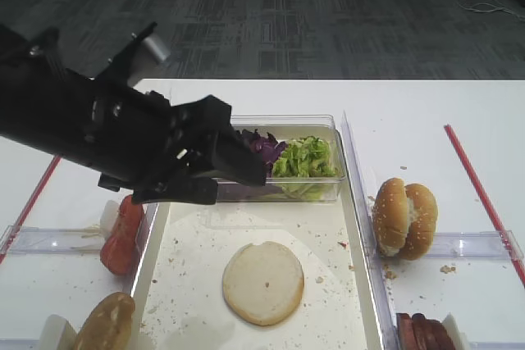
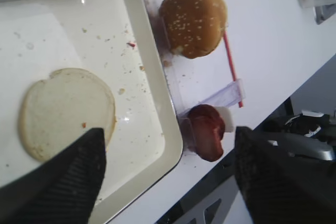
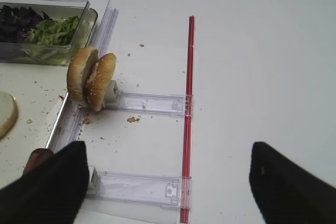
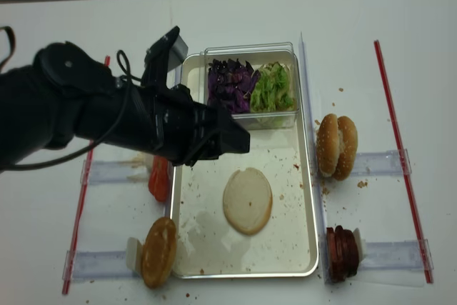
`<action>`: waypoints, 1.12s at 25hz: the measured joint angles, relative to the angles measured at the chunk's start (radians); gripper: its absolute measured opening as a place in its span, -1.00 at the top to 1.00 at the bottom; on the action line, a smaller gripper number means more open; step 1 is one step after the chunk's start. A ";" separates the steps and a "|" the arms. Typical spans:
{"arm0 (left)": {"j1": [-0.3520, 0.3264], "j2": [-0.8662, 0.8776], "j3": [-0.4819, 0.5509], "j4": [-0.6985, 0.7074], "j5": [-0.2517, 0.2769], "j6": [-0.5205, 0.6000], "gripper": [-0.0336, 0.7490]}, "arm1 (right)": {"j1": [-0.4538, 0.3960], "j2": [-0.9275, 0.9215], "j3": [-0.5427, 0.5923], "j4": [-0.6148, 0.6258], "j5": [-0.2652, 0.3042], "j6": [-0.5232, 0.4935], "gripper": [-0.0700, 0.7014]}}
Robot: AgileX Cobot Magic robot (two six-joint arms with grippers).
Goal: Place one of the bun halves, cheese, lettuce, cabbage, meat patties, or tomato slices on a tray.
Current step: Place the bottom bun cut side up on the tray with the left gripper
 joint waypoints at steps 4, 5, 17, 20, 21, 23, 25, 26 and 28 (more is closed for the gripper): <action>0.000 -0.077 0.000 0.000 0.014 -0.021 -0.38 | 0.000 0.000 0.000 0.000 0.000 0.000 -0.86; 0.000 -0.091 0.000 0.000 0.017 -0.023 -0.38 | 0.000 0.000 0.000 0.000 0.000 0.000 -0.86; 0.000 -0.114 0.000 0.450 0.040 -0.262 -0.38 | 0.000 0.000 0.000 0.000 0.000 0.000 -0.86; 0.000 -0.114 0.000 0.647 0.074 -0.357 -0.38 | 0.000 0.000 0.000 0.000 0.000 0.000 -0.86; 0.000 -0.114 0.000 0.719 0.090 -0.383 -0.38 | 0.000 0.000 0.000 0.000 0.000 0.000 -0.86; 0.000 -0.114 0.000 0.827 0.116 -0.435 -0.38 | 0.000 0.000 0.000 0.000 0.000 0.000 -0.86; 0.000 -0.114 0.000 0.919 0.143 -0.498 -0.38 | 0.000 0.000 0.000 0.000 0.000 0.000 -0.86; 0.000 -0.114 0.000 0.958 0.153 -0.521 -0.38 | 0.000 0.000 0.000 0.000 0.000 0.000 -0.86; 0.000 -0.114 0.000 1.006 0.165 -0.557 -0.38 | 0.000 0.000 0.000 0.000 0.000 0.000 -0.86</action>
